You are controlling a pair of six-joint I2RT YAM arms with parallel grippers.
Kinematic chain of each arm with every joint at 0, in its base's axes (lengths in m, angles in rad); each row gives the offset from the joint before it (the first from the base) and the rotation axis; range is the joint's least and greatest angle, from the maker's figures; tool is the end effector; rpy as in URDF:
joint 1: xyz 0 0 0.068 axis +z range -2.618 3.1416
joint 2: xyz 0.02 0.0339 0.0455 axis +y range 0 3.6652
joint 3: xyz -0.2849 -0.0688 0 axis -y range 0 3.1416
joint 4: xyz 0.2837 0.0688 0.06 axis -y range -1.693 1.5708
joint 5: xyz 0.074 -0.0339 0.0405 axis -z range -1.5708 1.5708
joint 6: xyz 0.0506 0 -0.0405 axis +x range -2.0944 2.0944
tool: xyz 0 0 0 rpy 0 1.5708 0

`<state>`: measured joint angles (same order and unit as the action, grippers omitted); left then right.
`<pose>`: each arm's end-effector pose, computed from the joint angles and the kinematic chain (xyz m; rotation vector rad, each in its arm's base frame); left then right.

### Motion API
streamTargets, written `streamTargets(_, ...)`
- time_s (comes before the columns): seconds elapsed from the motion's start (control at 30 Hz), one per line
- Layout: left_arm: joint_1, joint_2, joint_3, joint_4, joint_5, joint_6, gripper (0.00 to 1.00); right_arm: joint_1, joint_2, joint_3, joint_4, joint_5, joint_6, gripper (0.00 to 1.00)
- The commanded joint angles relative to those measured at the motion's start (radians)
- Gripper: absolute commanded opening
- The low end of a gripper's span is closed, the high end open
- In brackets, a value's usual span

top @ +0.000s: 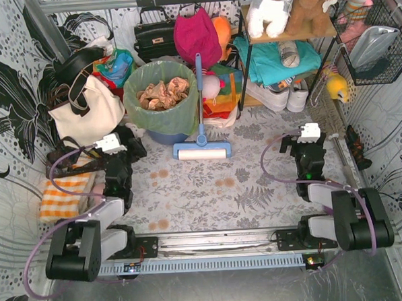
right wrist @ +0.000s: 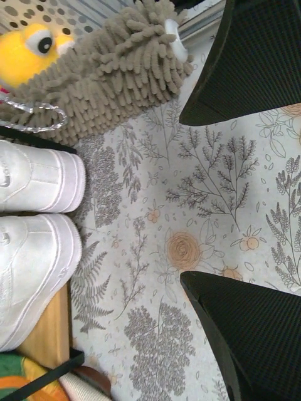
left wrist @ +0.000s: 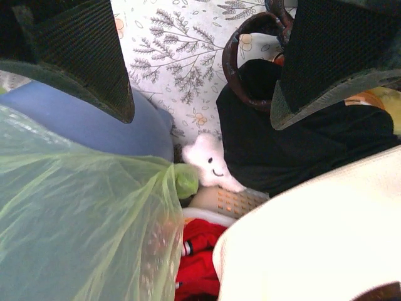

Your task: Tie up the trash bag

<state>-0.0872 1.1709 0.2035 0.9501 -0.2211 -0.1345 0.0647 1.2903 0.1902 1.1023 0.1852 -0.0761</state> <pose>0.2429 -0.0101 0.1742 -0.2095 1.5738 0.0025 0.2471 0.0067 0.1619 0.0352 1.5703 -0.1542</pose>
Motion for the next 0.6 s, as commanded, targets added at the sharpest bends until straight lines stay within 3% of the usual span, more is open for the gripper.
streamTargets(0.0,0.006,-0.129,0.044,-0.176,-0.052,-0.055,0.98,-0.006,-0.131,0.073,-0.257,-0.077,0.016,0.97)
streamTargets(0.23,0.006,-0.289,0.238,-0.61,-0.111,-0.165,0.98,-0.006,-0.253,0.302,-0.693,-0.216,0.121,0.97)
streamTargets(0.33,0.006,-0.319,0.364,-0.803,-0.097,-0.207,0.98,-0.006,-0.232,0.436,-0.882,-0.23,0.248,0.99)
streamTargets(0.57,0.006,-0.328,0.606,-1.156,-0.017,-0.187,0.98,0.004,-0.12,0.694,-1.154,-0.427,0.458,0.89)
